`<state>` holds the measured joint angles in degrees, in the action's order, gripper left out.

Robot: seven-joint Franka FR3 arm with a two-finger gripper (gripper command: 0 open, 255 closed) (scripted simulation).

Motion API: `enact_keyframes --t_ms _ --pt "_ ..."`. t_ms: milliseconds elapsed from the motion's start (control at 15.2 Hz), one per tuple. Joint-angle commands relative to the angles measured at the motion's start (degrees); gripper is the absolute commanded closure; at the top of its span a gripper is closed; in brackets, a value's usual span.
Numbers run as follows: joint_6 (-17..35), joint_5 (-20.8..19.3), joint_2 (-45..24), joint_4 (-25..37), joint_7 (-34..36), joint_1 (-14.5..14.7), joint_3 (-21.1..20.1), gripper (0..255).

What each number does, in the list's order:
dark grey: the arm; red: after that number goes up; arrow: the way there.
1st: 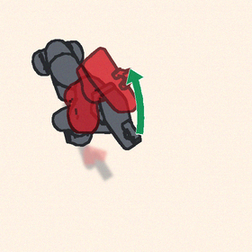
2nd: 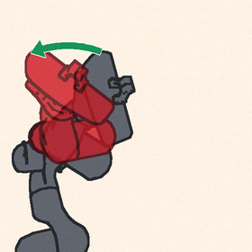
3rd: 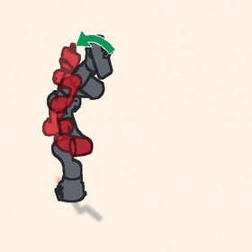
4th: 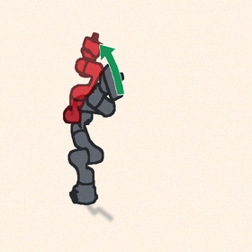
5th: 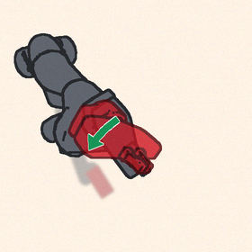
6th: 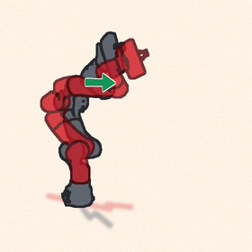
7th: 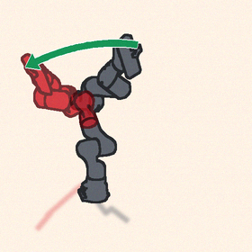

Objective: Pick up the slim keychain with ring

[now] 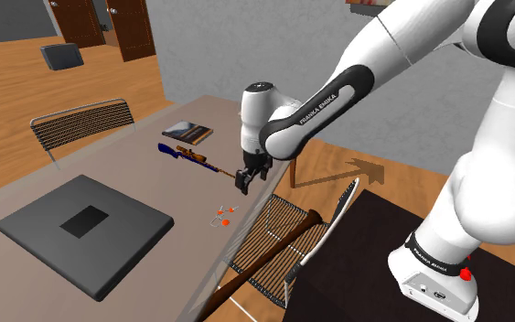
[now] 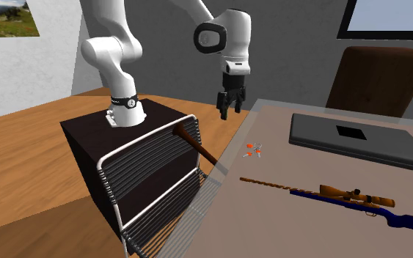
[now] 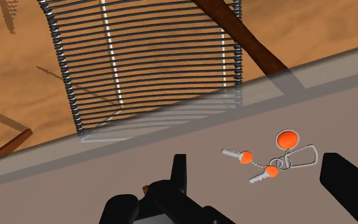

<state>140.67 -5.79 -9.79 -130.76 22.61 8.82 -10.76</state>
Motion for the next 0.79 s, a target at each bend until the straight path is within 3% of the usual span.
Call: enact_keyframes --t_ms 0,594,726 --pt "1.98 -1.22 -4.85 2.48 2.03 1.11 -0.23 0" --pt "5.12 -4.43 -24.06 17.28 7.11 6.39 0.52 0" --pt "5.63 -4.59 -24.95 17.65 7.25 6.59 0.69 0"
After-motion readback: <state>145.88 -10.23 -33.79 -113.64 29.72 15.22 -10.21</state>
